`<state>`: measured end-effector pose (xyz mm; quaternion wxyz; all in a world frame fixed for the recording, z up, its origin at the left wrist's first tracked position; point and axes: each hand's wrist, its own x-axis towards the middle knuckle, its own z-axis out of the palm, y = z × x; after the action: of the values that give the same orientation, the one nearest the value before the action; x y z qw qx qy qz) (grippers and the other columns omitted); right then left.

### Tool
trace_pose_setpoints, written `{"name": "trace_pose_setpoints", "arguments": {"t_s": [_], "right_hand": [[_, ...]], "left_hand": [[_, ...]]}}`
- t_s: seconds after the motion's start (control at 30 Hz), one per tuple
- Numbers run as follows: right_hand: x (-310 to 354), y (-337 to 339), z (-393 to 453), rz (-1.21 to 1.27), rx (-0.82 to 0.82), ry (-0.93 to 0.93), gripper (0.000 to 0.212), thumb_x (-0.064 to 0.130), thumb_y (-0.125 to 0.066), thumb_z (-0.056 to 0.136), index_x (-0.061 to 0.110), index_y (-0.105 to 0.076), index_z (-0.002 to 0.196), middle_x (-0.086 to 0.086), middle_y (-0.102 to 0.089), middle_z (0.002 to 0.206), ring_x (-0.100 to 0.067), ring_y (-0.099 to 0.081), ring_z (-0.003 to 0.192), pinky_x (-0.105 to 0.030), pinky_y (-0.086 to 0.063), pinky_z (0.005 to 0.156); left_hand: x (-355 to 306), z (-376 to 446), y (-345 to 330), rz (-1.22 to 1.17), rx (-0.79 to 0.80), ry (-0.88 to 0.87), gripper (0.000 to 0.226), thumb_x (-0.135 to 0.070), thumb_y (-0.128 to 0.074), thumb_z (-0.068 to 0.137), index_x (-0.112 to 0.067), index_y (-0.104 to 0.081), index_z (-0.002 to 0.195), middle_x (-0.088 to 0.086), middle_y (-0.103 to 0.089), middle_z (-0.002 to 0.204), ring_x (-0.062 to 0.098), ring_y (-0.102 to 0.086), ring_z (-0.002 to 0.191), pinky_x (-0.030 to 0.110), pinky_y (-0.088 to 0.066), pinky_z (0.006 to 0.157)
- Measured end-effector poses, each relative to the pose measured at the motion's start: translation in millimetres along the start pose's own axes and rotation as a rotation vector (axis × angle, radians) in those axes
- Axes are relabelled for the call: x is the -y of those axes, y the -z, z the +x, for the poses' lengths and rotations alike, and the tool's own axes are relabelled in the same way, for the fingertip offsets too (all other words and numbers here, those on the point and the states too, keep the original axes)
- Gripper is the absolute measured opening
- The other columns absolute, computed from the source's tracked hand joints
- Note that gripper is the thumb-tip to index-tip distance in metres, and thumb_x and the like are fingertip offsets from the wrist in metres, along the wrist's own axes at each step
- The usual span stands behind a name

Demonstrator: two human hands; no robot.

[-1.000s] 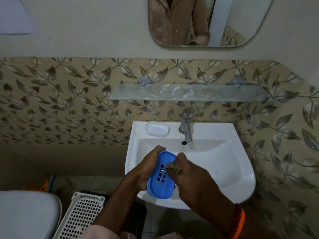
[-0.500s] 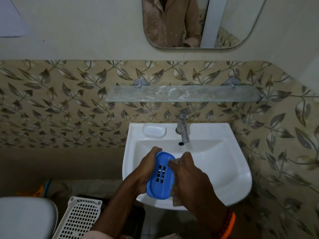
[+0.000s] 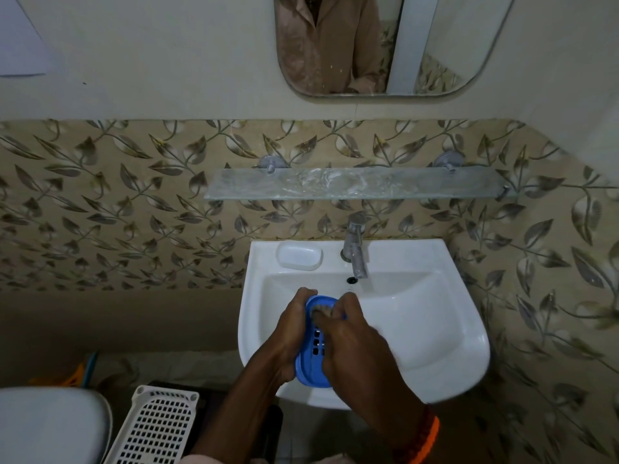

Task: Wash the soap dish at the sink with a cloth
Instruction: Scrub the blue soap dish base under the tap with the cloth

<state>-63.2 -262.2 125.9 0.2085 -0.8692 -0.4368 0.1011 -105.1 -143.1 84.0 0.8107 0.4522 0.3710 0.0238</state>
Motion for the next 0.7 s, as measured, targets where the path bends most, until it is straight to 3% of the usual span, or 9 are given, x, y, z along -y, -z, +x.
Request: {"name": "trace_pose_setpoints", "arguments": {"t_s": [0.13,0.2,0.3,0.43,0.5,0.6,0.7], "right_hand": [[-14,-1,-4,0.004,0.132,0.034,0.049,0.023,-0.067,0.088,0.029,-0.048,0.132,0.004,-0.034,0.121,-0.01,-0.057,0.088,-0.025,-0.058,0.081],[-20,4,2,0.021,0.063,-0.054,0.046,0.024,-0.068,0.088,0.032,-0.044,0.126,0.003,-0.035,0.114,-0.013,-0.06,0.086,-0.031,-0.062,0.073],[-15,6,1,0.06,0.006,-0.091,0.03,0.028,-0.059,0.094,0.035,-0.035,0.11,0.0,-0.053,0.107,-0.017,-0.066,0.084,-0.039,-0.062,0.072],[-9,-3,-11,0.016,0.101,0.037,0.039,0.023,-0.059,0.093,0.028,-0.045,0.129,0.002,-0.043,0.124,-0.017,-0.062,0.092,-0.034,-0.06,0.077],[-16,1,-2,-0.021,0.06,-0.015,0.044,0.023,-0.066,0.089,0.029,-0.045,0.128,0.003,-0.034,0.123,-0.016,-0.061,0.092,-0.032,-0.061,0.077],[-14,10,6,0.048,-0.034,-0.134,0.033,0.024,-0.061,0.092,0.032,-0.041,0.118,0.002,-0.045,0.117,-0.014,-0.062,0.09,-0.035,-0.06,0.079],[-6,-1,-7,0.038,0.042,-0.023,0.03,0.023,-0.055,0.094,0.029,-0.041,0.12,0.001,-0.05,0.116,-0.016,-0.063,0.086,-0.035,-0.06,0.073]], "left_hand": [[4,1,6,-0.001,-0.015,0.028,0.054,-0.055,-0.046,0.09,-0.016,-0.076,0.068,0.011,-0.071,0.072,0.021,-0.067,0.061,0.03,-0.056,0.059],[4,2,2,0.003,-0.016,0.025,0.055,-0.056,-0.043,0.091,-0.017,-0.074,0.065,0.01,-0.07,0.069,0.02,-0.066,0.059,0.03,-0.055,0.06],[2,3,-2,0.004,-0.023,-0.002,0.054,-0.055,-0.043,0.092,-0.017,-0.073,0.067,0.01,-0.07,0.07,0.02,-0.066,0.06,0.031,-0.055,0.063],[-1,9,4,-0.024,-0.032,0.012,0.058,-0.057,-0.046,0.089,-0.017,-0.08,0.063,0.011,-0.073,0.07,0.022,-0.07,0.059,0.029,-0.057,0.057],[3,11,4,-0.002,-0.01,0.016,0.056,-0.056,-0.045,0.089,-0.019,-0.077,0.061,0.01,-0.071,0.067,0.02,-0.068,0.056,0.028,-0.056,0.054],[6,12,0,-0.004,0.006,0.011,0.055,-0.053,-0.044,0.09,-0.02,-0.073,0.058,0.008,-0.069,0.065,0.018,-0.065,0.053,0.027,-0.055,0.052],[2,10,2,-0.013,-0.023,0.012,0.053,-0.056,-0.048,0.087,-0.017,-0.075,0.063,0.011,-0.07,0.068,0.022,-0.066,0.057,0.03,-0.055,0.057]]}}
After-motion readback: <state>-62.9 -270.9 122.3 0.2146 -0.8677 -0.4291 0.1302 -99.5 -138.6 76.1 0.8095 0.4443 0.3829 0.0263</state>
